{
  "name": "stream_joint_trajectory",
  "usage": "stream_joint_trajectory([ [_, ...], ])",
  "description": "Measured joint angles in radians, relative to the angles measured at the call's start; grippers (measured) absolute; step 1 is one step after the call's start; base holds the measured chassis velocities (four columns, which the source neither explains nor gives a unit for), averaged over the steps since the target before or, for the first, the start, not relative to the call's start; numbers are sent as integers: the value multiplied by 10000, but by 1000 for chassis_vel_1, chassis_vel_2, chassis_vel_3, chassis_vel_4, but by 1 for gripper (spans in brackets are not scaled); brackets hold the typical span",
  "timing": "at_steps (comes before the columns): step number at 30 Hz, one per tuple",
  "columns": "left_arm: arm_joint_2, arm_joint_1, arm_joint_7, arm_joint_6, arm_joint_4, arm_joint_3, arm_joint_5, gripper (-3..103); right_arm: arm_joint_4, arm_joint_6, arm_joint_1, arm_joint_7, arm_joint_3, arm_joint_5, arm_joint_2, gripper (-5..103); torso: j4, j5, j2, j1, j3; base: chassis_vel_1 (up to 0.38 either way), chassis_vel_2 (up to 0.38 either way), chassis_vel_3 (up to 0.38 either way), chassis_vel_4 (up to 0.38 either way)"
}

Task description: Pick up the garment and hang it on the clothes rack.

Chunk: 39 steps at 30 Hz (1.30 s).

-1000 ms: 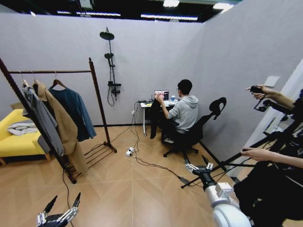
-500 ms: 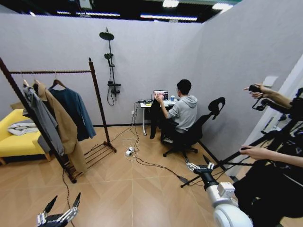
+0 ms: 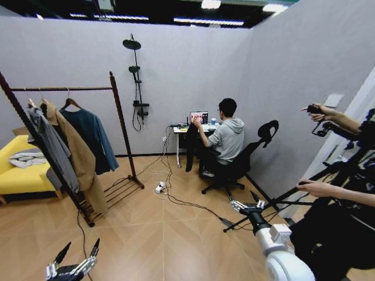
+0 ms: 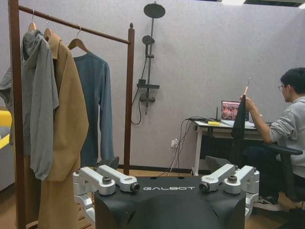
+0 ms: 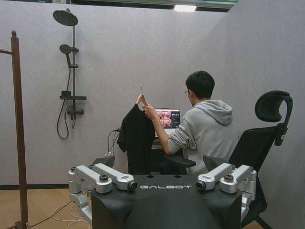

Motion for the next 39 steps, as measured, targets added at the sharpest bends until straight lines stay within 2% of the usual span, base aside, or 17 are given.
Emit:
stream_joint_trajectory([
  [14,0,0,1,0,0,0,0,100,6,-42,161,15,227,35,-13,100,1,3,0,2,0,-136,137,132,-147],
  [29,0,-1,-1,0,0,0,0,100,-322,87,399,-150,109,-46,-1,100,-1,-5,-2,4,0,-288,288,307,-293],
  [32,0,0,1,0,-1,0,0,100,-323,30,383,-220,114,-210,-9,100,0,6,-3,6,3,-291,319,307,-307],
  [35,0,0,0,1,0,0,0,100,-166,36,236,-433,182,-321,-12,100,-1,-8,0,1,-2,-318,325,323,-328],
  [39,-1,0,-1,1,0,0,0,100,-72,166,128,-449,250,-259,-133,100,2,6,-2,5,2,-329,319,293,-319],
])
